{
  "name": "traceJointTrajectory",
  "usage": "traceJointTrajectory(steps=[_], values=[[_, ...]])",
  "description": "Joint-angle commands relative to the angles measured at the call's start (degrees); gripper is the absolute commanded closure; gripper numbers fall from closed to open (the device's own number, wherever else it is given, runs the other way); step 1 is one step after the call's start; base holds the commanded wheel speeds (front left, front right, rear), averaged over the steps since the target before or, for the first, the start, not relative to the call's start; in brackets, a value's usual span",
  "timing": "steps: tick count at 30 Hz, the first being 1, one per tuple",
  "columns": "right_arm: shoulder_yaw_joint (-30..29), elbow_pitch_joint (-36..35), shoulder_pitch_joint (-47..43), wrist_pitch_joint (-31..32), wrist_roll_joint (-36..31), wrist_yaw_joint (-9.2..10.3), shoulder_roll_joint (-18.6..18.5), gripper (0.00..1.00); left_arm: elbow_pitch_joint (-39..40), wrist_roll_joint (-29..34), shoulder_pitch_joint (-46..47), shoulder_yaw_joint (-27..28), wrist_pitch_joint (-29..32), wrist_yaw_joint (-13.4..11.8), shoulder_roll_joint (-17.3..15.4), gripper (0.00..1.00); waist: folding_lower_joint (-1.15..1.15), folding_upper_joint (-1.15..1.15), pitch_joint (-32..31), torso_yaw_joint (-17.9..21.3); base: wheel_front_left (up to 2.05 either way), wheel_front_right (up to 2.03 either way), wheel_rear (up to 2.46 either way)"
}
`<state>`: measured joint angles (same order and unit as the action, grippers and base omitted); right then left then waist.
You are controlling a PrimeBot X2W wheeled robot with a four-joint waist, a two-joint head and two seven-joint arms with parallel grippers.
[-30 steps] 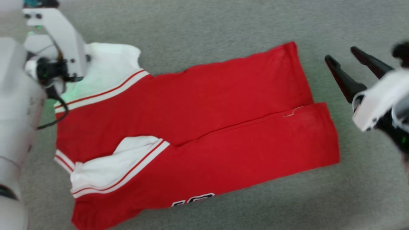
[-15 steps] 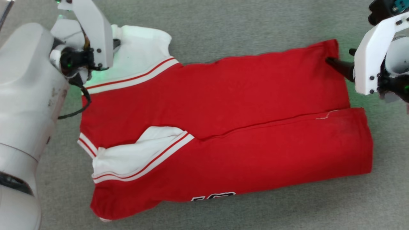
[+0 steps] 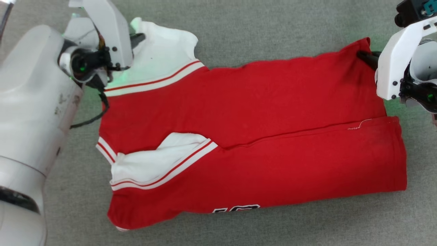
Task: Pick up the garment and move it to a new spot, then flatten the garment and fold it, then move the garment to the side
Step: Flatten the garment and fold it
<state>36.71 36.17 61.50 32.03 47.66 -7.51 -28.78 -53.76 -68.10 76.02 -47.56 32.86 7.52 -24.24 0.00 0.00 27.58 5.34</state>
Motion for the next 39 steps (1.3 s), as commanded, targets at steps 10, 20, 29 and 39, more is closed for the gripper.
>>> traceJointTrajectory(steps=[10,20,29,39], values=[[5.89,-10.77,-7.84,-9.00,6.84,0.04,-7.48,1.00,22.93,-8.57,-10.11,-1.07,-3.83,-0.10,-8.32,1.00,0.00,0.00,-10.41,-3.70,0.00,0.00,0.00],[11.12,-23.58,-19.44,-12.31,12.57,0.04,-19.74,1.00,46.86,-13.10,-26.63,-3.32,-10.52,-0.09,-21.39,1.00,0.00,0.00,-14.82,-5.45,0.00,0.00,0.00],[9.92,-27.64,-28.68,-17.73,16.47,0.04,-25.97,1.00,57.51,-14.93,-41.76,-4.67,-20.70,-0.10,-29.33,1.00,0.00,0.00,-15.33,-5.84,0.00,0.00,0.00],[10.96,-20.46,-33.28,-21.99,14.17,0.04,-23.51,1.00,52.32,-11.75,-48.25,-8.51,-25.69,-0.10,-26.69,1.00,0.00,0.00,-13.78,-6.67,0.00,0.00,0.00]])
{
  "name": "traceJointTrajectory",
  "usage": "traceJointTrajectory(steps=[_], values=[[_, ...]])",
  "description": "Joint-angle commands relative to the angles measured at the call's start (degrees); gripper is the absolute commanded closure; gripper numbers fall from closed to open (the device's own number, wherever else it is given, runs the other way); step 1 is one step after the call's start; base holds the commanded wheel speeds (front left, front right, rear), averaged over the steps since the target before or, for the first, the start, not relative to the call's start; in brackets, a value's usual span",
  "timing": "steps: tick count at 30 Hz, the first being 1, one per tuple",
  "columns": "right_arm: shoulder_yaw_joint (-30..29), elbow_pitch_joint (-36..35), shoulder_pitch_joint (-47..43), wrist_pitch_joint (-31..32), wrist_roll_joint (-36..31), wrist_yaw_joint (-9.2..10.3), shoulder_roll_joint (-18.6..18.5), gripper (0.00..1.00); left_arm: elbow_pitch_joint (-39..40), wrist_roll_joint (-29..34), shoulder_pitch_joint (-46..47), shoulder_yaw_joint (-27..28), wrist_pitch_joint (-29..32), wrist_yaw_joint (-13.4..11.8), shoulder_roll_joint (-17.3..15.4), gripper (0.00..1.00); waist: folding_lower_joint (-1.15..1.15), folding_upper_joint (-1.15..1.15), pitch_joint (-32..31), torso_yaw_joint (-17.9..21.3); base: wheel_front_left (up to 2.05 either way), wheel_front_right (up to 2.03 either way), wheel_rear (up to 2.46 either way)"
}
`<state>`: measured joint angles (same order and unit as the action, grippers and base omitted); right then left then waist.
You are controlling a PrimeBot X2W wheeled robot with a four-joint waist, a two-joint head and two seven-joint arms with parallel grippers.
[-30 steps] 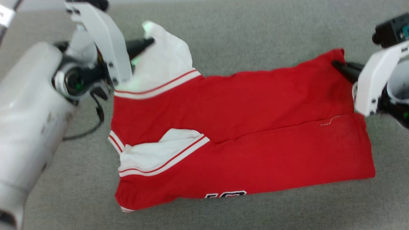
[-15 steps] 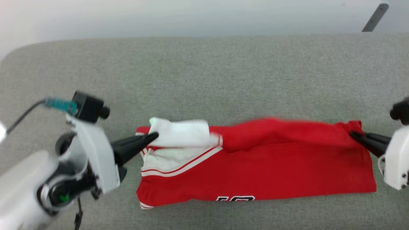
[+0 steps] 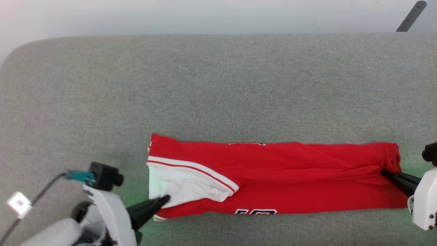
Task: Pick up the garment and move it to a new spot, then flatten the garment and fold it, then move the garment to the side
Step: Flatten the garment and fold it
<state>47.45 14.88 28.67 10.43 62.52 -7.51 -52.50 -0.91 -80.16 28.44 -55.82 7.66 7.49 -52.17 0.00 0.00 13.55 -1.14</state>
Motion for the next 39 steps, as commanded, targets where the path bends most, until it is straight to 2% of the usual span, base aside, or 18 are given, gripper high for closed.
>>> traceJointTrajectory(steps=[1,6,8,9,10,11,12,13,14,18,20,22,26,29,33,39], values=[[0.54,1.82,-0.23,-0.82,-1.30,0.04,0.83,1.00,-1.73,0.25,-0.78,-0.44,-0.98,-0.06,2.11,1.00,0.00,0.00,0.37,-0.29,0.00,0.00,0.00],[2.32,5.80,1.19,-2.39,-2.18,0.04,4.04,1.00,-7.53,1.97,-0.12,-1.94,-3.03,-0.06,6.45,1.00,0.00,0.00,0.86,-0.54,0.00,0.00,0.00],[2.96,6.05,1.74,-2.94,-1.87,0.04,4.61,0.98,-8.68,1.88,0.25,-2.18,-3.85,-0.07,7.27,1.00,0.00,0.00,0.91,-0.53,0.00,0.00,0.00],[3.13,5.87,2.12,-3.32,-1.59,0.04,4.71,0.68,-8.99,2.12,0.48,-2.21,-4.30,-0.06,7.48,1.00,0.00,0.00,0.91,-0.51,0.00,0.00,0.00],[3.16,5.55,2.37,-3.93,-1.30,0.04,4.74,0.11,-9.27,2.33,0.67,-2.18,-4.94,-0.07,7.79,1.00,0.00,0.00,0.84,-0.50,0.00,0.00,0.00],[2.87,5.36,2.55,-4.41,-0.53,0.04,4.67,0.00,-9.55,2.87,0.93,-2.08,-5.83,-0.07,7.96,0.76,0.00,0.00,0.72,-0.53,0.00,0.00,0.00],[2.75,4.89,2.79,-4.75,-0.01,0.04,4.44,0.00,-9.73,3.27,1.03,-1.97,-6.78,-0.06,8.05,0.47,0.00,0.00,0.60,-0.49,0.00,0.00,0.00],[2.69,4.23,2.98,-4.93,0.61,0.04,4.12,0.00,-9.64,3.41,0.96,-1.86,-7.85,-0.06,8.30,0.08,0.00,0.00,0.39,-0.45,0.00,0.00,0.00],[2.48,3.66,3.06,-5.05,1.38,0.04,3.62,0.00,-9.40,3.61,0.80,-1.72,-8.92,-0.06,8.48,0.00,0.00,0.00,0.15,-0.45,0.00,0.00,0.00],[1.89,0.66,2.59,-4.12,3.82,0.04,1.25,0.00,-8.76,4.40,-0.31,-0.85,-13.36,-0.06,8.39,0.00,0.00,0.00,-0.62,-0.63,0.00,0.00,0.00],[1.61,-0.96,1.72,-3.20,5.29,0.04,-0.12,0.00,-9.15,5.07,-0.88,-0.26,-15.64,-0.86,8.84,0.00,0.00,0.00,-0.99,-0.99,0.00,0.00,0.00],[1.02,-1.85,0.80,-1.82,7.27,0.04,-1.71,0.00,-9.15,6.15,-1.36,0.11,-17.88,-2.17,9.54,0.00,0.00,0.00,-1.30,-1.34,0.00,0.00,0.00],[0.37,-1.20,-0.71,2.65,10.69,0.03,-4.52,0.00,-9.89,9.58,-2.42,1.39,-21.43,-6.36,11.48,0.00,0.00,0.00,-1.84,-2.77,0.00,0.00,0.00],[-0.61,0.77,-1.57,5.79,13.21,0.04,-5.52,0.00,-10.60,11.92,-3.95,3.72,-22.59,-8.71,14.45,0.00,0.00,0.00,-2.06,-4.22,0.00,0.00,0.00],[-1.81,3.65,-2.18,9.87,15.26,0.03,-6.07,0.00,-11.93,16.64,-7.25,11.74,-22.85,-10.53,19.18,0.00,0.00,0.00,-2.18,-6.29,0.00,0.00,0.00],[-3.08,8.00,-1.50,16.44,16.76,0.04,-5.26,0.00,-12.26,30.71,-11.85,23.86,-22.86,-12.10,26.15,0.00,0.00,0.00,-2.26,-8.71,0.00,0.00,0.00]])
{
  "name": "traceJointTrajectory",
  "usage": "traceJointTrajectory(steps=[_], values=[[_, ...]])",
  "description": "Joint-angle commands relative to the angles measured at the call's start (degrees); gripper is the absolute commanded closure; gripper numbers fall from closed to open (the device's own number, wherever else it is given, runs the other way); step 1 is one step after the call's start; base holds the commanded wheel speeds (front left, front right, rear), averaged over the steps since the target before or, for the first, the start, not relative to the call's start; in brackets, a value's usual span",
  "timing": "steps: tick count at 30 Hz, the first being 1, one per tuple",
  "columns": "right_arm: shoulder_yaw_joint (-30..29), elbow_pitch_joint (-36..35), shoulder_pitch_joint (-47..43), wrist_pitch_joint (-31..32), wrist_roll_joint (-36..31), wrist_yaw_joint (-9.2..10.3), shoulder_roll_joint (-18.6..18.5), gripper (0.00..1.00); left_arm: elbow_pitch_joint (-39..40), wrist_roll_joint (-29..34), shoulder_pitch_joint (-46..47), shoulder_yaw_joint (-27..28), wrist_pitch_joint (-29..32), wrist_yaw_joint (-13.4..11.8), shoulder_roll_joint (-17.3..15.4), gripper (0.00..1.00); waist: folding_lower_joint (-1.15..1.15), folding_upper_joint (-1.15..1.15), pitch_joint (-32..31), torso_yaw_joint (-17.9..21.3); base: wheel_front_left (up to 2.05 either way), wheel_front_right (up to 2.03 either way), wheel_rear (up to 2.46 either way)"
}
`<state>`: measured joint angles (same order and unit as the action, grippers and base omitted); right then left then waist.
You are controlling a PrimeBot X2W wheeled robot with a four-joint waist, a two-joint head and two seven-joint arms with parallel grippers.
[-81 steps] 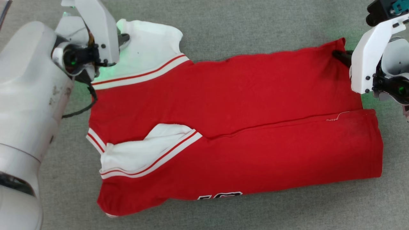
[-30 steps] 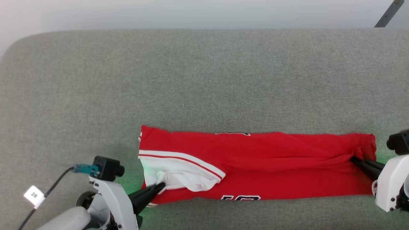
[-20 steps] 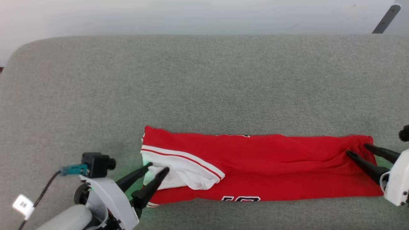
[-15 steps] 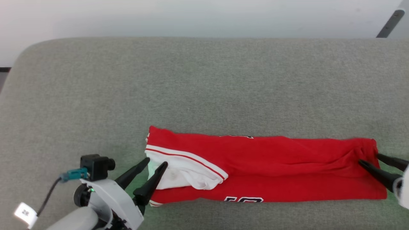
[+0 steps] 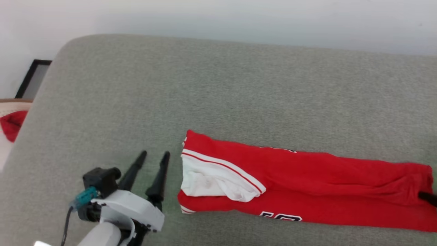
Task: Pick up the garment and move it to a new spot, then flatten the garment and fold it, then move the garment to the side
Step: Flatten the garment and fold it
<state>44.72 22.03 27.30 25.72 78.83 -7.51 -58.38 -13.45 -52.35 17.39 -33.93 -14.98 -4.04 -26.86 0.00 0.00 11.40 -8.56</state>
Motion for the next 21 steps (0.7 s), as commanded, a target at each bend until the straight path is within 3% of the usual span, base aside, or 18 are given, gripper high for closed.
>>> traceJointTrajectory(steps=[1,7,13,14,15,16,21], values=[[-0.48,1.58,0.14,2.35,0.52,0.04,1.02,0.00,0.60,5.21,-1.57,3.96,-0.22,-0.71,2.11,0.00,0.00,0.00,-0.09,-1.56,0.00,0.00,0.00],[-0.87,5.84,1.61,6.95,0.39,0.00,5.78,0.00,2.62,17.95,-4.13,13.19,-0.23,0.57,8.01,0.00,0.00,0.00,0.26,-2.84,0.00,0.00,0.00],[0.15,10.48,2.32,10.14,-2.27,0.01,11.46,0.00,1.90,24.84,-5.10,18.88,-0.23,3.93,12.48,0.00,0.00,0.00,1.22,-3.50,0.00,0.00,0.00],[0.35,10.96,2.39,10.53,-2.85,0.01,12.33,0.19,1.55,25.64,-5.17,19.70,-0.23,4.46,13.14,0.00,0.00,0.00,1.37,-3.52,0.00,0.00,0.00],[0.39,11.36,2.35,10.75,-3.28,0.01,13.01,0.69,0.94,26.62,-5.37,20.23,-0.23,5.02,13.68,0.00,0.00,0.00,1.52,-3.56,0.00,0.00,0.00],[0.19,11.72,2.25,10.68,-3.40,0.01,13.73,1.00,0.62,27.39,-5.41,20.81,-0.23,5.62,14.23,0.00,0.00,0.00,1.64,-3.59,0.00,0.00,0.00],[-2.25,12.00,1.50,8.61,-3.59,0.00,14.66,1.00,-0.88,30.33,-5.81,24.09,-0.23,7.82,16.47,0.00,0.00,0.00,1.84,-3.27,0.00,0.00,0.00]])
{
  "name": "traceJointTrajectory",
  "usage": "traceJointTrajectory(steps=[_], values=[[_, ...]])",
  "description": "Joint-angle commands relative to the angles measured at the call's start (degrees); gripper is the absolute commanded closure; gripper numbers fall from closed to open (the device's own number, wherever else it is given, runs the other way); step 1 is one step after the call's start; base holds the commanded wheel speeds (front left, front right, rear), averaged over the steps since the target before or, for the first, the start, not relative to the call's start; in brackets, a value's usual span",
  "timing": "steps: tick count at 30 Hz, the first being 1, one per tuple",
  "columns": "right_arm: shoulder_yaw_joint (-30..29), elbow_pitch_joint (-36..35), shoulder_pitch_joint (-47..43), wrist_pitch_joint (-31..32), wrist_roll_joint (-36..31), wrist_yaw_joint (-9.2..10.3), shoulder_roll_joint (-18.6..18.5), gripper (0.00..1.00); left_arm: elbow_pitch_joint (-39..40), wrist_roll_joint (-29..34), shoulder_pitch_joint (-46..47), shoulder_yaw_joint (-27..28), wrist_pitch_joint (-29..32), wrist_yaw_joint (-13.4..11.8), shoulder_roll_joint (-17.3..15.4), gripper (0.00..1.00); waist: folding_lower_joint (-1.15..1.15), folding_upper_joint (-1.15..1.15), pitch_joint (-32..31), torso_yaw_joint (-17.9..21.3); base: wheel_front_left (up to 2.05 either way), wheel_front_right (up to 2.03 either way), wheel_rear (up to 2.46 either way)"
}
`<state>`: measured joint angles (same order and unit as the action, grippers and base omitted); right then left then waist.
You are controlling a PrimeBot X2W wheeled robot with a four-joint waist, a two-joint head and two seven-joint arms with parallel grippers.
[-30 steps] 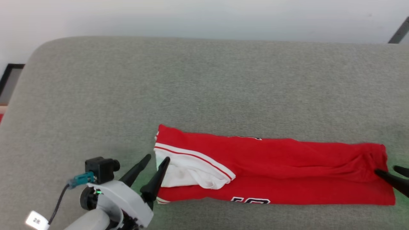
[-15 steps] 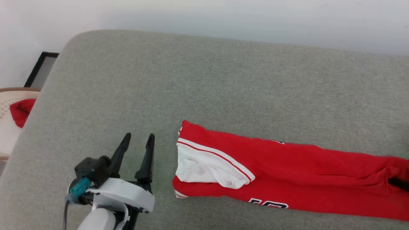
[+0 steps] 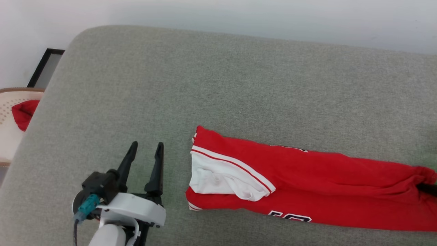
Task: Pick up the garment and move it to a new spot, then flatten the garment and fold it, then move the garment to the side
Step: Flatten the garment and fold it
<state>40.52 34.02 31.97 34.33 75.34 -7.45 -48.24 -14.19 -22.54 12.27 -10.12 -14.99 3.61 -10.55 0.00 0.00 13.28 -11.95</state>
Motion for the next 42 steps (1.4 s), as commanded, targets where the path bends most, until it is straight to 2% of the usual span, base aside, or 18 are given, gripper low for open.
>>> traceJointTrajectory(steps=[1,7,15,19,24,29,35,39,42], values=[[1.14,0.00,-3.16,-0.82,0.13,-0.05,4.50,1.00,-0.36,0.87,-0.83,0.94,-0.22,0.53,0.48,0.00,0.00,0.00,-0.15,0.30,0.00,0.00,0.00],[-4.17,0.81,-3.11,-5.29,1.23,0.04,2.04,1.00,-0.81,2.81,-1.64,3.73,-0.22,1.95,1.32,0.00,0.00,0.00,-0.77,1.94,0.00,0.00,0.00],[-11.23,2.28,-4.49,-10.03,2.52,0.00,-3.56,1.00,0.25,6.23,-3.14,6.25,-0.23,2.98,1.02,0.00,0.00,0.00,-0.99,5.41,0.00,0.00,0.00],[-14.01,5.35,-6.68,-11.48,2.70,0.00,-7.59,1.00,1.16,7.55,-3.27,7.07,-0.23,3.27,1.47,0.00,0.00,0.00,-1.06,6.30,0.00,0.00,0.00],[-16.19,8.44,-8.15,-12.54,2.72,0.00,-9.42,1.00,1.47,8.21,-4.09,7.84,-0.23,3.45,1.76,0.00,0.00,0.00,-1.52,7.10,0.00,0.00,0.00],[-15.80,3.58,-9.41,-13.06,0.94,-0.01,-7.76,1.00,0.88,7.31,-4.73,8.21,-0.23,3.72,2.44,0.00,0.00,0.00,-2.53,7.39,0.00,0.00,0.00],[-14.15,-12.28,-10.45,-11.55,-2.49,-0.01,-4.86,1.00,0.28,6.75,-5.87,8.35,-0.23,3.93,3.37,0.00,0.00,0.00,-3.52,7.40,0.00,0.00,0.00],[-13.13,-23.29,-10.49,-8.30,-3.76,-0.02,-0.32,1.00,-0.32,6.62,-5.62,7.51,-0.23,3.86,4.02,0.00,0.00,0.00,-3.83,6.48,0.00,0.00,0.00],[-12.22,-28.62,-10.03,-5.63,-6.26,-0.02,3.36,1.00,-0.51,6.00,-4.86,6.48,-0.23,3.86,4.44,0.00,0.00,0.00,-3.86,5.23,0.00,0.00,0.00]])
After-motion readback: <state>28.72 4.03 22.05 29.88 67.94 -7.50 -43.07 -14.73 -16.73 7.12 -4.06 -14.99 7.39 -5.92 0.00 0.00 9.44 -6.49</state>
